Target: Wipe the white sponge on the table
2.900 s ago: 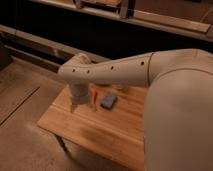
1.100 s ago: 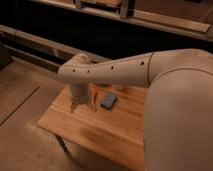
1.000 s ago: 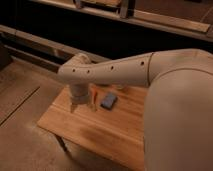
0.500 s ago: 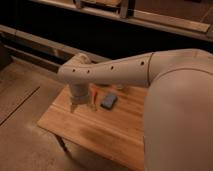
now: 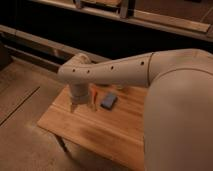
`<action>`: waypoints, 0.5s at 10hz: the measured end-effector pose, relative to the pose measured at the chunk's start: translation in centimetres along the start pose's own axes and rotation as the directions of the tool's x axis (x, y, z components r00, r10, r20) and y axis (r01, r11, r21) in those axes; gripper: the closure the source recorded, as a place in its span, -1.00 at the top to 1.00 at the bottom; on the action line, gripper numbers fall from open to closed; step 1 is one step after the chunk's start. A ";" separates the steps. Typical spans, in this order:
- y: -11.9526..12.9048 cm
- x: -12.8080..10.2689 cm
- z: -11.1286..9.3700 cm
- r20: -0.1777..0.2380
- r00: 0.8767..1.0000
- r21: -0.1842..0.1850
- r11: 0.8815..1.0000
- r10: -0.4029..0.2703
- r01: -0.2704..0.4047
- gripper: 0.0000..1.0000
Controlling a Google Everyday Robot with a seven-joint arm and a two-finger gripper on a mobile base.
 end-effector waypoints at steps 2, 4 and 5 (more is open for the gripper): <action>0.1 0.0 0.0 0.000 1.000 0.001 1.000 -0.001 0.001 0.30; 0.7 -1.3 -0.6 0.010 0.999 -0.005 0.999 0.053 -0.053 0.30; 1.6 -2.5 -1.1 0.027 0.994 -0.031 0.994 0.102 -0.101 0.30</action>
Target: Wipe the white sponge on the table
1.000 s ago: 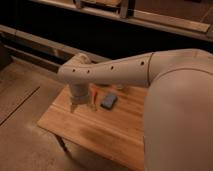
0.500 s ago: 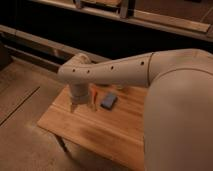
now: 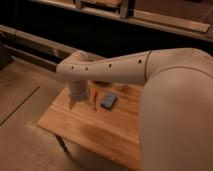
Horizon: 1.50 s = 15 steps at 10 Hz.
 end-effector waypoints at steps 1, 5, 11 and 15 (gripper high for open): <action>0.9 -1.6 -0.6 0.034 0.997 -0.033 0.997 0.067 -0.066 0.30; -2.6 -4.7 -1.7 0.098 0.955 -0.075 0.959 0.281 -0.274 0.30; -6.3 -4.5 -1.9 0.105 0.922 -0.069 0.927 0.374 -0.368 0.30; -13.7 -4.3 -1.9 0.114 0.882 -0.014 0.889 0.456 -0.458 0.30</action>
